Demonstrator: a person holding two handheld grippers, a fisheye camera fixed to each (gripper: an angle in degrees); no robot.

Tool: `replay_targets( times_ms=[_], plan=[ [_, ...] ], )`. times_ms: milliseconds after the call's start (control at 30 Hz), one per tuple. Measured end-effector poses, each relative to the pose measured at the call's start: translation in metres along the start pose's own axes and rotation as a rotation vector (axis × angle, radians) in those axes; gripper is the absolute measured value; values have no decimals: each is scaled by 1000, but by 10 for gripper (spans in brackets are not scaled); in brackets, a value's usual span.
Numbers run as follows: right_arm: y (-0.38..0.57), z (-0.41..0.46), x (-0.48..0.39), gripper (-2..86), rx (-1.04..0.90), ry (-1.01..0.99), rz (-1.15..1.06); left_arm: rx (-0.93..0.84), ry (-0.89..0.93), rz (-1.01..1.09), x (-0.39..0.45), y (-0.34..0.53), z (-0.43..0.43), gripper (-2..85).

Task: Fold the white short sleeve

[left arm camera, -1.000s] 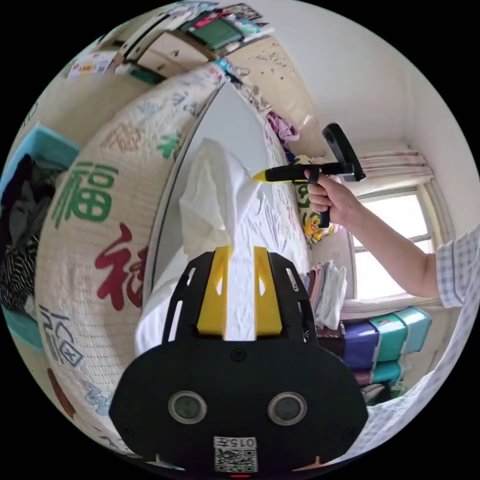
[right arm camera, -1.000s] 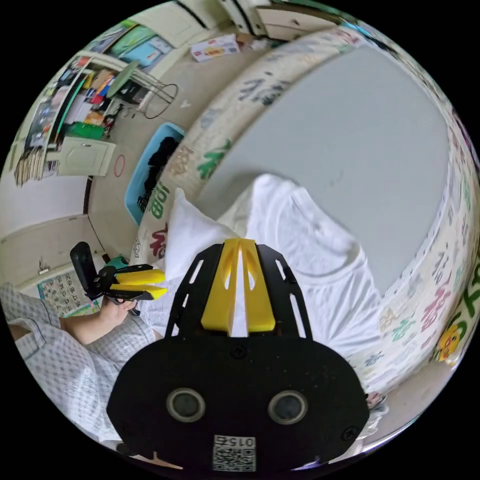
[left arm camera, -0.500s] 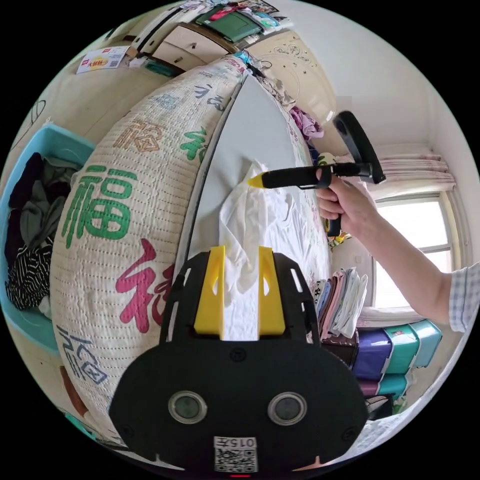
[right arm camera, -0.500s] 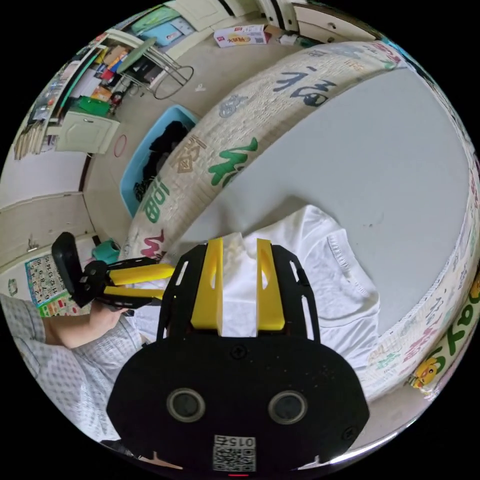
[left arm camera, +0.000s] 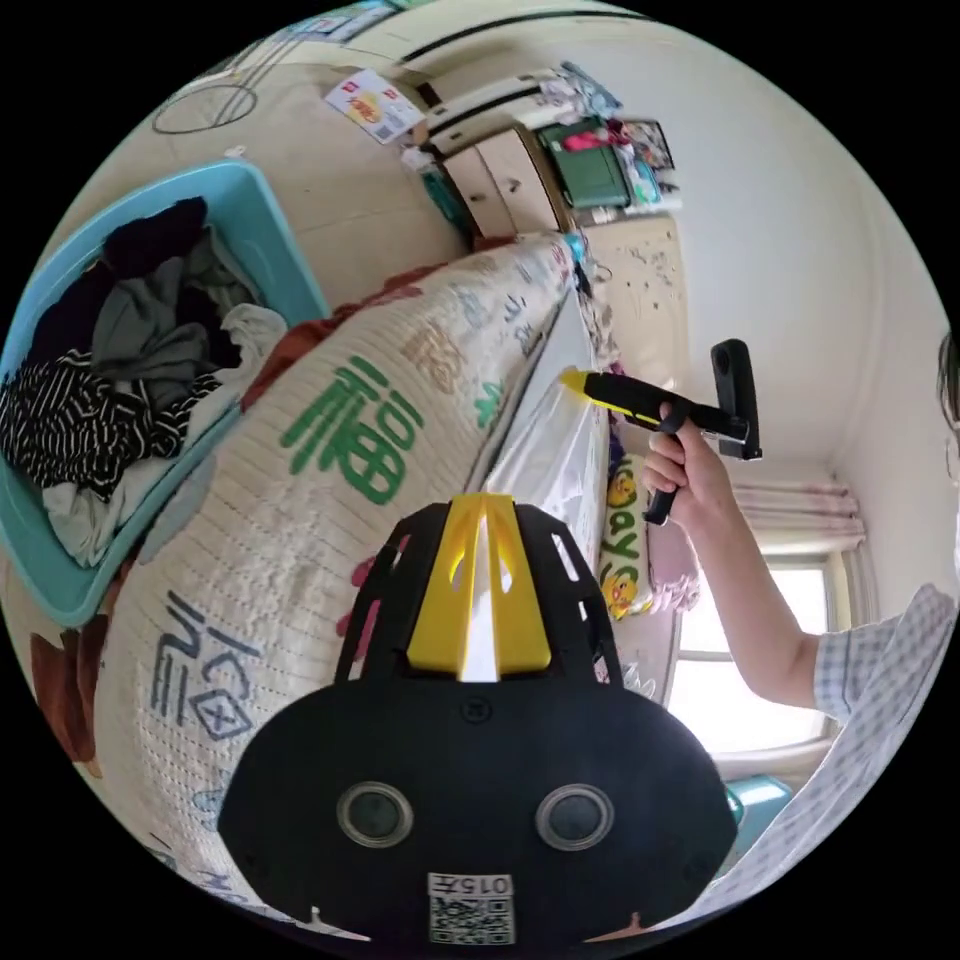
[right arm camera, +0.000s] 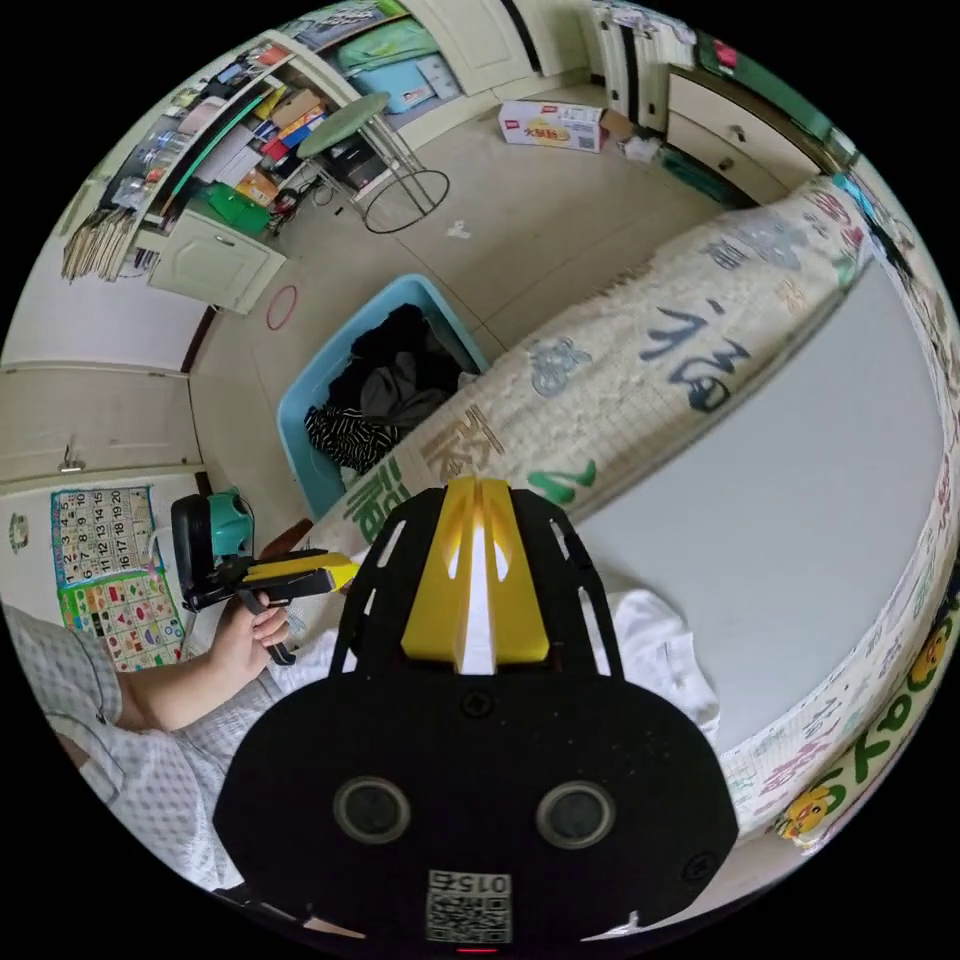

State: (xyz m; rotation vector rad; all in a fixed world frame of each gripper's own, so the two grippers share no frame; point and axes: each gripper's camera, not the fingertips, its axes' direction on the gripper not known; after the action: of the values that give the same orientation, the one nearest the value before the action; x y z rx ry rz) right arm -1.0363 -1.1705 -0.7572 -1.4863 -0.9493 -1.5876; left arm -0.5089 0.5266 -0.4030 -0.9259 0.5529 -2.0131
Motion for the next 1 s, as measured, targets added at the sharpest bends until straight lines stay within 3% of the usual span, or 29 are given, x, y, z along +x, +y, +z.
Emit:
replay_targets(
  times_ms=[133, 233, 300, 400, 567, 667, 867, 1000],
  plan=[
    [-64, 67, -22, -9, -159, 81, -14, 78, -49, -68, -31, -8, -22, -1],
    [-79, 90, -31, -8, -196, 102, 11, 55, -30, 85, -23, -18, -32, 12],
    [-80, 97, -38, -8, -202, 138, -1, -124, 10, 291, -7, -30, -14, 28],
    [-77, 106, -41, -7, -216, 161, -9, -270, -78, 559, 16, -34, 12, 51],
    [-81, 123, -32, -5, -215, 124, 51, -458, -61, 708, 28, -30, 40, 41],
    [-86, 138, -32, -5, -209, 123, 67, -402, -50, 668, 24, -27, 26, -1],
    [-110, 185, -47, -4, -200, 140, 42, -165, 38, 348, -26, -9, -24, -9],
    [-121, 231, -52, -3, -216, 174, 36, -101, -9, 349, -26, 7, -31, -9]
  ],
)
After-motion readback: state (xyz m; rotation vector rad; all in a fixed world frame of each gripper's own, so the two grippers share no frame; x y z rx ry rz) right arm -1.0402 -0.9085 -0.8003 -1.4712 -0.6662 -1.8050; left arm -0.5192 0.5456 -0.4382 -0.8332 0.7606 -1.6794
